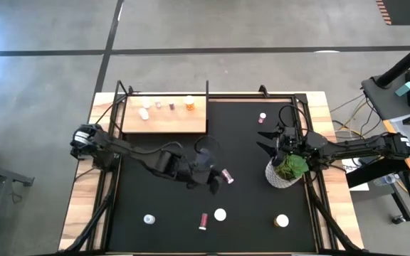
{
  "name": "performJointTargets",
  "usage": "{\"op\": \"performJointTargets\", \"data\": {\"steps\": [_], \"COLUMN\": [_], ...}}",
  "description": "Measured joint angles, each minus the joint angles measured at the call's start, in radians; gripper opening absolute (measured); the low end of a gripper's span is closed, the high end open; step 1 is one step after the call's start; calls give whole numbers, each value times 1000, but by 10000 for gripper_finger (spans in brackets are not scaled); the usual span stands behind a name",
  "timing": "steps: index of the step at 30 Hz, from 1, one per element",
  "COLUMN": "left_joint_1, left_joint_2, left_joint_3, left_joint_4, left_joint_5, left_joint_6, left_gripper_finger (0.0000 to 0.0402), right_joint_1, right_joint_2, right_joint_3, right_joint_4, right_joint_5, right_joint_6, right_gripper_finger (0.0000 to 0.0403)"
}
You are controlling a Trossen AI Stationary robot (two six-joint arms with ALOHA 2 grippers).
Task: Pick and place medicine bottles onto shelf by color
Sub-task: Put the white pill bottle into the shelf
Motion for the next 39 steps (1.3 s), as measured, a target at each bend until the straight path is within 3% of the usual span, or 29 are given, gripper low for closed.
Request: {"op": "performJointTargets", "data": {"steps": [6, 12, 16, 21, 27, 39], "left_joint_1": [-104, -223, -289, -347, -406, -437], "left_joint_2": [-3, -3, -3, -2, -2, -2], "left_joint_3": [78, 69, 44, 22, -14, -198], "left_joint_4": [-359, -484, -530, -610, -722, -684], "left_joint_5": [122, 267, 283, 311, 402, 419], "left_joint_6": [-481, -860, -1046, -1175, -1212, -1284], "left_gripper_finger": [162, 162, 163, 193, 246, 251], "right_joint_1": [0, 0, 0, 0, 0, 0], "right_joint_2": [0, 0, 0, 0, 0, 0], "right_joint_3": [0, 0, 0, 0, 0, 0], "right_joint_4": [0, 0, 0, 0, 0, 0], "right_joint_5": [0, 0, 0, 0, 0, 0], "right_joint_6": [1, 1, 1, 1, 0, 0], "right_gripper_finger": [226, 226, 226, 226, 226, 226]}}
